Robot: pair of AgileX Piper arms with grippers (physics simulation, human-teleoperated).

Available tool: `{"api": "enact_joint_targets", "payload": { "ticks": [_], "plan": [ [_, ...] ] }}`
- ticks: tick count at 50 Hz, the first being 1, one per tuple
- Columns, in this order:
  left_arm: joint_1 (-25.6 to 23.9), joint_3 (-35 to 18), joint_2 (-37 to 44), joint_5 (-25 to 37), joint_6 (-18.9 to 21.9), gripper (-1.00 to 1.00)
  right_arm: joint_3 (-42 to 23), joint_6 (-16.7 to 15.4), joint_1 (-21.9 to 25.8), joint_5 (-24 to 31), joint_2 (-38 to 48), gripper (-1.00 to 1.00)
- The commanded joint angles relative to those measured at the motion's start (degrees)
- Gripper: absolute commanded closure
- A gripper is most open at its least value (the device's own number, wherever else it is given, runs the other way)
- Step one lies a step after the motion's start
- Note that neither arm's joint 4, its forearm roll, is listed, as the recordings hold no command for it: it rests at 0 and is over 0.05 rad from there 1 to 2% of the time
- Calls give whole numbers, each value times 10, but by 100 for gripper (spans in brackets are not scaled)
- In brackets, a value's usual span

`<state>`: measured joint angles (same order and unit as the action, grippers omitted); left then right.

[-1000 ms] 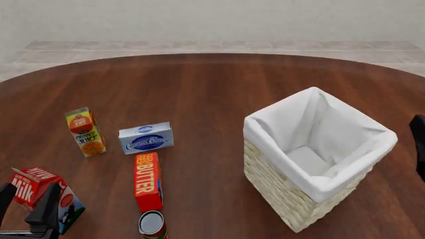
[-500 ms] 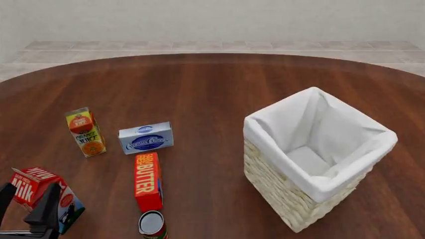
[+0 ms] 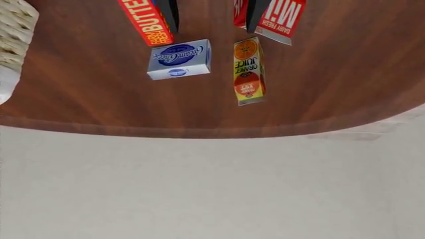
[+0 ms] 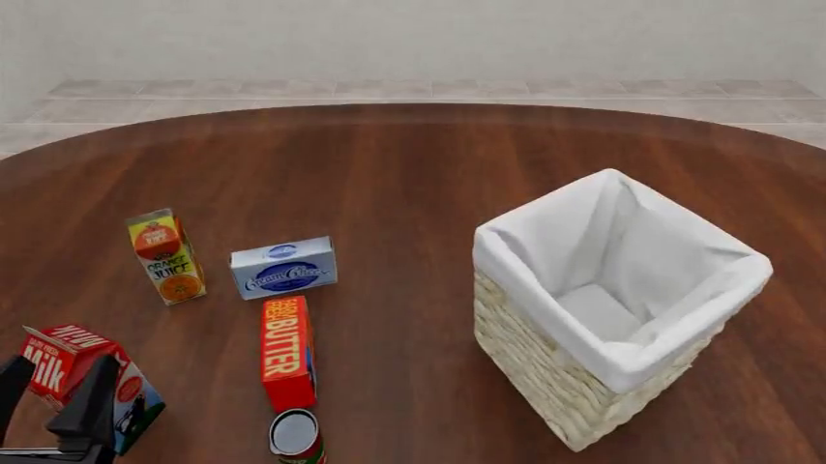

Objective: Pick up the alphabet soup and the tomato sauce, and put them in the basket.

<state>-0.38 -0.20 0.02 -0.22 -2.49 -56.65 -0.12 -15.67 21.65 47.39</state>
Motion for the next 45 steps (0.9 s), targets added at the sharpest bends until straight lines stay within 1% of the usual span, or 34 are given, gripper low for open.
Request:
{"api": "enact_joint_targets", "payload": {
  "ticks": [1, 4, 6, 8, 11, 13, 19, 22, 24, 27, 30, 34, 36, 40, 41, 45],
  "plan": [
    [-2, 0, 0, 0, -4, -100, -43, 22, -33, 9, 64, -100],
    [-2, 0, 0, 0, -4, -100, -52, 16, -48, 10, 81, -100],
    [-2, 0, 0, 0, -4, -100, -59, 20, -59, 12, 98, -100],
    [-2, 0, 0, 0, -4, -100, -63, 15, -65, 12, 106, -100],
    [-3, 0, 0, 0, -4, -100, -67, 26, -67, 16, 121, -100],
    [-3, 0, 0, 0, -4, -100, -77, 29, -83, 21, 143, -100],
    [-2, 0, 0, 1, -4, -100, -84, 36, -86, 20, 172, -100],
    [-2, 1, 0, 2, -4, -100, -82, 37, -79, 17, 177, -100],
    [-2, 1, 0, 2, -4, -100, -82, 47, -72, 19, 185, -100],
    [-2, 1, 0, 3, -4, -100, -81, 45, -72, 16, 194, -100],
    [-2, 1, 0, 3, -4, -100, -85, 52, -67, 20, 204, -100],
    [0, 1, 0, 3, -4, -100, -97, 68, -60, 33, 225, -100],
    [0, 1, 0, 3, -4, -100, -102, 63, -63, 38, 233, -100],
    [0, 1, 0, 4, -3, -100, -113, 68, -64, 52, 253, -100],
    [0, 1, 0, 4, -4, -100, -113, 74, -59, 55, 255, -100],
    [0, 1, 0, 4, -4, -100, -120, 83, -62, 63, 268, -100]
  ]
}}
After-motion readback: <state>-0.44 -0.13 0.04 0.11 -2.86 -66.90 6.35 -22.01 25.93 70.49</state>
